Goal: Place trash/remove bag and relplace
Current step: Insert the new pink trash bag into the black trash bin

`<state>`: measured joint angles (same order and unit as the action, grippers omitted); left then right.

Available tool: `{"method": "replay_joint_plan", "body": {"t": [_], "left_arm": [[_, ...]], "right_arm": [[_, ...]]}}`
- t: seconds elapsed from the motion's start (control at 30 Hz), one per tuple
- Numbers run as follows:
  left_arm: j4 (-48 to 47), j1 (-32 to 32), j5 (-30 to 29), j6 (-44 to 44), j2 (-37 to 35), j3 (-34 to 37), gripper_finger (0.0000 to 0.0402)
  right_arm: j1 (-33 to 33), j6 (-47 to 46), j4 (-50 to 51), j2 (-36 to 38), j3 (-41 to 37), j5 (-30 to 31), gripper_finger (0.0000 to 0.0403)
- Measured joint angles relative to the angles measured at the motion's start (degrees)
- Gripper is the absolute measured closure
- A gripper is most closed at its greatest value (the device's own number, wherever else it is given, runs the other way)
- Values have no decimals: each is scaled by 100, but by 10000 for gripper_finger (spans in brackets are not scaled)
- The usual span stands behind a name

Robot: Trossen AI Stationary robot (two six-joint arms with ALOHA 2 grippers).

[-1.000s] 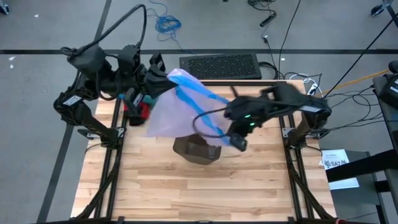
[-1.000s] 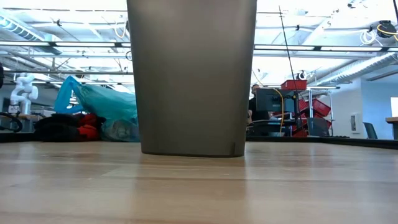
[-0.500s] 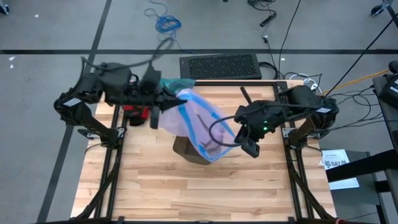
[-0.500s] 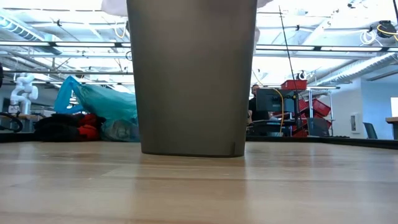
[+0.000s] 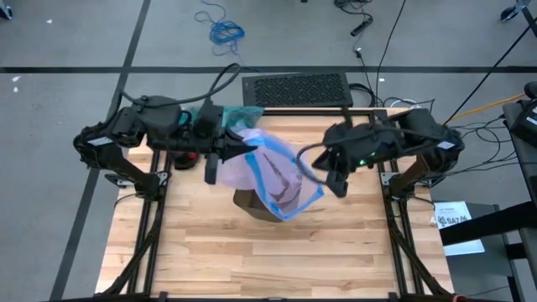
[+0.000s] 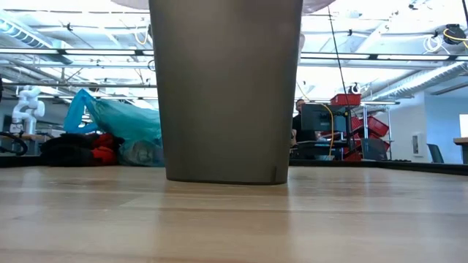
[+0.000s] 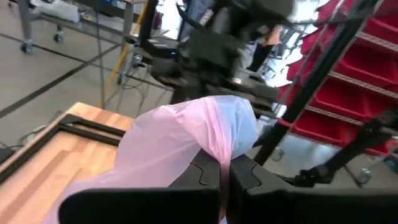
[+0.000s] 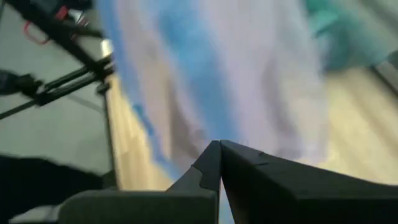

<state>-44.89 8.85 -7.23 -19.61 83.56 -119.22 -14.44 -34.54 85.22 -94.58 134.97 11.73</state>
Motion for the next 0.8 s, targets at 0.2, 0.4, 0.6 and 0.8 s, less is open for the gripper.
{"method": "replay_joint_plan", "body": {"t": [0.2, 0.4, 0.6, 0.8], "left_arm": [[269, 156, -33, -112, 7, 0, 402], [498, 218, -30, -248, -1, 0, 402], [504, 217, -34, -252, -1, 0, 402], [561, 211, -36, -99, -67, 0, 401]], "right_arm": [[818, 1290, -517, 74, 3, 453, 403], [2245, 2986, -2155, -473, 9, -1775, 403], [3131, 3454, -2706, -1473, 2, -4360, 403], [3141, 3738, -1326, -2370, -10, -5352, 403]]}}
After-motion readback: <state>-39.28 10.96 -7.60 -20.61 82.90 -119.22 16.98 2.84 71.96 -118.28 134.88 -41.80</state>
